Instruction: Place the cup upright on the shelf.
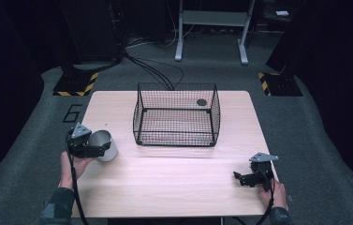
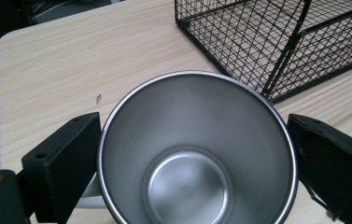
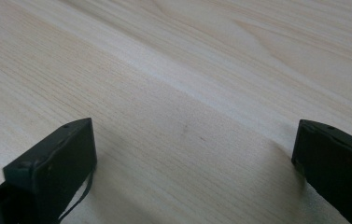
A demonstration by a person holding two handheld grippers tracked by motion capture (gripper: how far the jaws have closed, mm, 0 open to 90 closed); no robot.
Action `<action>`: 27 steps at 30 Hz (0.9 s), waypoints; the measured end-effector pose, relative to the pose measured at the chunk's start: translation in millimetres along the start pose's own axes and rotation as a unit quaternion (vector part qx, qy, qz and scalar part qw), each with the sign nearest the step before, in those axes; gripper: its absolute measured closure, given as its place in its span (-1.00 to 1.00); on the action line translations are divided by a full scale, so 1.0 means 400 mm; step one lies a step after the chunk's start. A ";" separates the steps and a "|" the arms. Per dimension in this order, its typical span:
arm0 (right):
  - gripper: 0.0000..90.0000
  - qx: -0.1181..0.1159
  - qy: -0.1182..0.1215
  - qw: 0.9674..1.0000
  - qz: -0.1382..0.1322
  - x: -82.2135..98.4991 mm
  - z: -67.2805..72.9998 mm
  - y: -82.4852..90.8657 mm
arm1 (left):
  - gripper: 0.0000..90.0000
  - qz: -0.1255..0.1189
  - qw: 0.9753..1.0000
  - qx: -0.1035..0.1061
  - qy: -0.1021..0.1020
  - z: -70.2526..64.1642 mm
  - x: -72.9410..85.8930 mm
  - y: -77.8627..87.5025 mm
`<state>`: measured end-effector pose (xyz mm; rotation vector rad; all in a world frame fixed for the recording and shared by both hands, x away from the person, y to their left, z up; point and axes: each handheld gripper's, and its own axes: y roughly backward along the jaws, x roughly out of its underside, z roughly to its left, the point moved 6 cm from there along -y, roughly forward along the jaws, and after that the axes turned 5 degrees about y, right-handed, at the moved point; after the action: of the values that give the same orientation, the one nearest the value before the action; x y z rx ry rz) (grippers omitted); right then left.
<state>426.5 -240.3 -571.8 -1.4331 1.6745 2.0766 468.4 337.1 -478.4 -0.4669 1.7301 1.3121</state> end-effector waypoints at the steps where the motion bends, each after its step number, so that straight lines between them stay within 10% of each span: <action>1: -1.00 0.000 0.000 1.000 0.000 0.000 0.000 0.000 | -0.86 0.000 1.000 0.000 0.000 0.000 0.000 0.000; 27: -1.00 0.000 0.000 1.000 0.000 0.000 0.000 0.000 | -0.86 -0.009 0.999 0.037 -0.027 -0.076 -0.032 0.064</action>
<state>426.6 -240.2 -571.8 -1.4320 1.6740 2.0762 443.8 316.3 -451.9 -0.4004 1.7185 1.2325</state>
